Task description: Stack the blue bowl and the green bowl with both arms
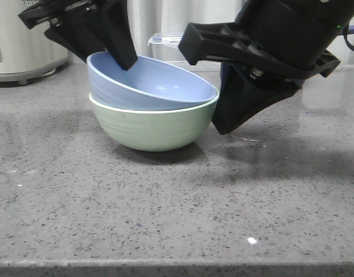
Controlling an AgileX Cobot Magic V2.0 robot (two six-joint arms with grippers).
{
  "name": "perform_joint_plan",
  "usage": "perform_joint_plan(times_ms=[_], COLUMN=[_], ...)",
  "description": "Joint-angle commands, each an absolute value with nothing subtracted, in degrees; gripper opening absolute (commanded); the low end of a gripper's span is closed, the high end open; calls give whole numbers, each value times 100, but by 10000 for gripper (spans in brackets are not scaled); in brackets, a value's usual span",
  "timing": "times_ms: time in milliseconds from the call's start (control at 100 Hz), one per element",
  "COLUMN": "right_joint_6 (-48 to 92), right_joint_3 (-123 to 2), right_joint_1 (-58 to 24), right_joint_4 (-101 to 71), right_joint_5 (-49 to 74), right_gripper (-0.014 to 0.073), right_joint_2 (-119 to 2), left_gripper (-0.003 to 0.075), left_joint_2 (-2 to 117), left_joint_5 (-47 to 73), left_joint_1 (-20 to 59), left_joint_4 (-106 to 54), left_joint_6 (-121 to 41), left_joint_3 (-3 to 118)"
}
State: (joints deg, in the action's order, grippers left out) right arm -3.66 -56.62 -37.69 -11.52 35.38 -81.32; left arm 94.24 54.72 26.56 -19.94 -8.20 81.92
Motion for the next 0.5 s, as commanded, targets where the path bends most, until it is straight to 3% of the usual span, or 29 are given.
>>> perform_joint_plan(times_ms=[0,230,490], right_joint_6=[-285,-310,-345], right_joint_3=[-5797,-5564,-4919], right_joint_1=[-3763,-3608,-2889], right_joint_4=[-1203,-1163,-1163], right_joint_5=[3331,3209,3129], right_gripper=[-68,-68,-68], right_joint_2=[-7916,-7546,-6911], left_gripper=[314,314,311], left_joint_2=[9007,8386,7446], left_joint_5=[5020,4558,4383], left_joint_1=[2703,2559,1960], left_joint_4=[-2160,-1987,-1875], left_joint_6=[-845,-835,-835], left_joint_3=[8361,7956,7155])
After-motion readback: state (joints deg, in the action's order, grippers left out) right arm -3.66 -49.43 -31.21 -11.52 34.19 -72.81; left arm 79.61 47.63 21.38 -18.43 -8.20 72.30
